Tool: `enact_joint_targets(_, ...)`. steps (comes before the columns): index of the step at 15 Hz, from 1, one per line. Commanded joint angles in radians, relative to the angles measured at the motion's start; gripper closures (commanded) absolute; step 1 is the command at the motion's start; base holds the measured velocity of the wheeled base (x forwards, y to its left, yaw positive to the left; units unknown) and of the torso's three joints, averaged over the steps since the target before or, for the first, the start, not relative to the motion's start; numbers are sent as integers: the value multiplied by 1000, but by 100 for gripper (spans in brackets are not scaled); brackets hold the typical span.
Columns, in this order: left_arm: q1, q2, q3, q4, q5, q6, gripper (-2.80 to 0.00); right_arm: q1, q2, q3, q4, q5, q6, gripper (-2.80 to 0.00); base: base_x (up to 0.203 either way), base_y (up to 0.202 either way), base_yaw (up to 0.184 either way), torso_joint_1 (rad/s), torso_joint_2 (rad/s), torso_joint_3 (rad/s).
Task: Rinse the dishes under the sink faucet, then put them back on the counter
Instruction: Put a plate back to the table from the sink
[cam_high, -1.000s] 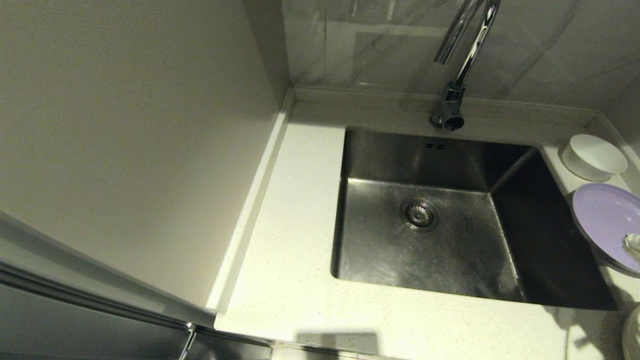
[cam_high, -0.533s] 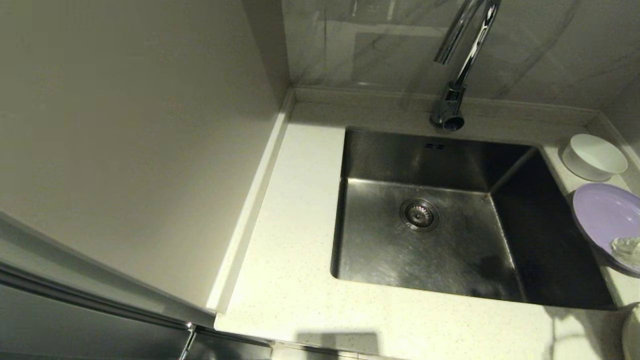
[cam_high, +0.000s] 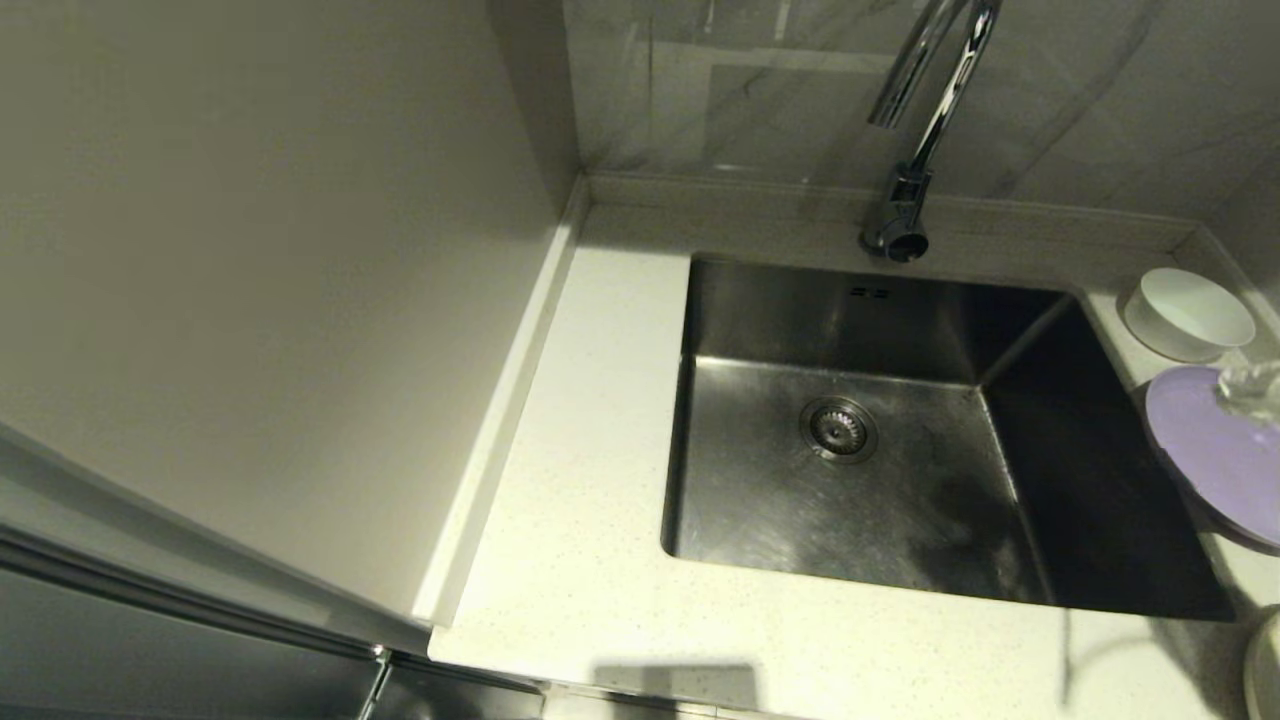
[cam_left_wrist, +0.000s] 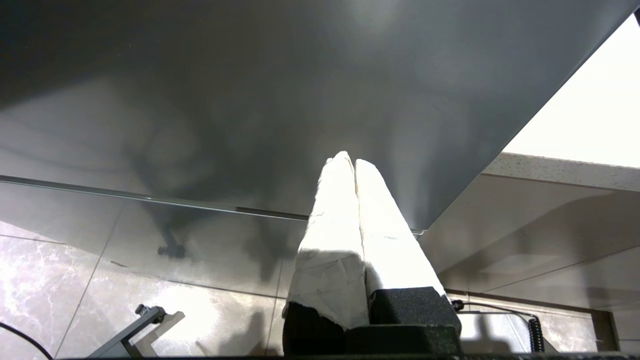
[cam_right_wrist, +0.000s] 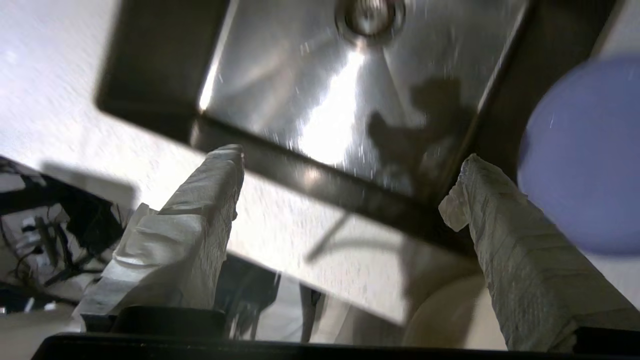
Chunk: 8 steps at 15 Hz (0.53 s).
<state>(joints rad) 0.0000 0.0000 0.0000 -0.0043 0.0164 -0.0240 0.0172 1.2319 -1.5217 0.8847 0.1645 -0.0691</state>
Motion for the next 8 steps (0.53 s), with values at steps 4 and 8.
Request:
enact_joint_targets(4,0,-2,0,0,0,-1,0,104,47,-105,-166,1,-7,0,0,0,0,0,0,0)
enact_joint_targets(8,0,-2,0,0,0,-1,0,122,0,-72,-413,7,-9,0,0,0,0,0,0,0)
